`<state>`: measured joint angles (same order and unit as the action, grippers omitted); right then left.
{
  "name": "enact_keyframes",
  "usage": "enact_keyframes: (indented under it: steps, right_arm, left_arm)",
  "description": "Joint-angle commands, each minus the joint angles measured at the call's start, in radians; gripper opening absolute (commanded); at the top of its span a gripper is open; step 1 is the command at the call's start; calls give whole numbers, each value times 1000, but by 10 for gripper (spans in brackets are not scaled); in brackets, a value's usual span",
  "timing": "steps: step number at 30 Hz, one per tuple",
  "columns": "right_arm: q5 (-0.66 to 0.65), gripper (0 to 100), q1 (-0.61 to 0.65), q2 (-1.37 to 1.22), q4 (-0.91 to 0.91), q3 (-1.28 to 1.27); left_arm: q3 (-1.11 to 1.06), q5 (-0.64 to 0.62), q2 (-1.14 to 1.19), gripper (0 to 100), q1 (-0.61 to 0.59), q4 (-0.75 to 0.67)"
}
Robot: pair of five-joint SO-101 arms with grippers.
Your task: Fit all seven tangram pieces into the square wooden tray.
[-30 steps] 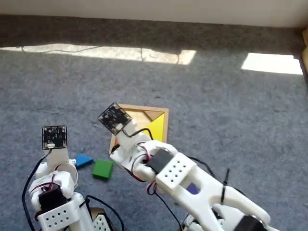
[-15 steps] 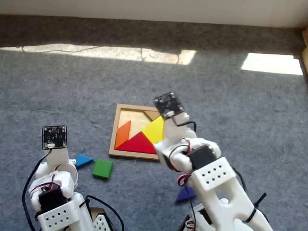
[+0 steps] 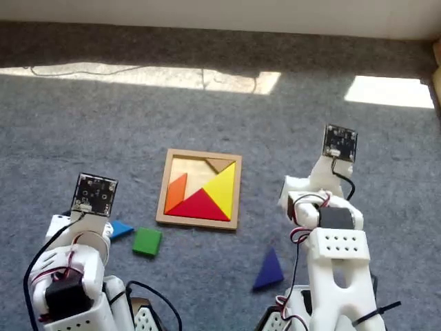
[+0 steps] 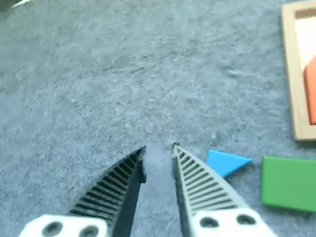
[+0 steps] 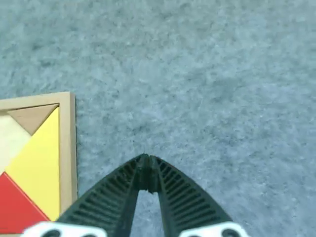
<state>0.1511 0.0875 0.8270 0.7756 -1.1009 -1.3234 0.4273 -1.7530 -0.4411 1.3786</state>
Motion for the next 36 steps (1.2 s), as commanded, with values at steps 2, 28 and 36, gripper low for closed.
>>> enact_keyframes:
  steps: [2, 28, 36]
  right_arm:
    - [11, 7, -10, 19, -108, -31]
    - [9, 7, -15, 19, -113, -42]
    - [9, 7, -15, 19, -113, -42]
  left_arm:
    - [170, 55, 300, 200, 27, 26]
    - [180, -278, 1204, 293, 484, -278]
    - [209, -272, 1271, 214, 400, -281]
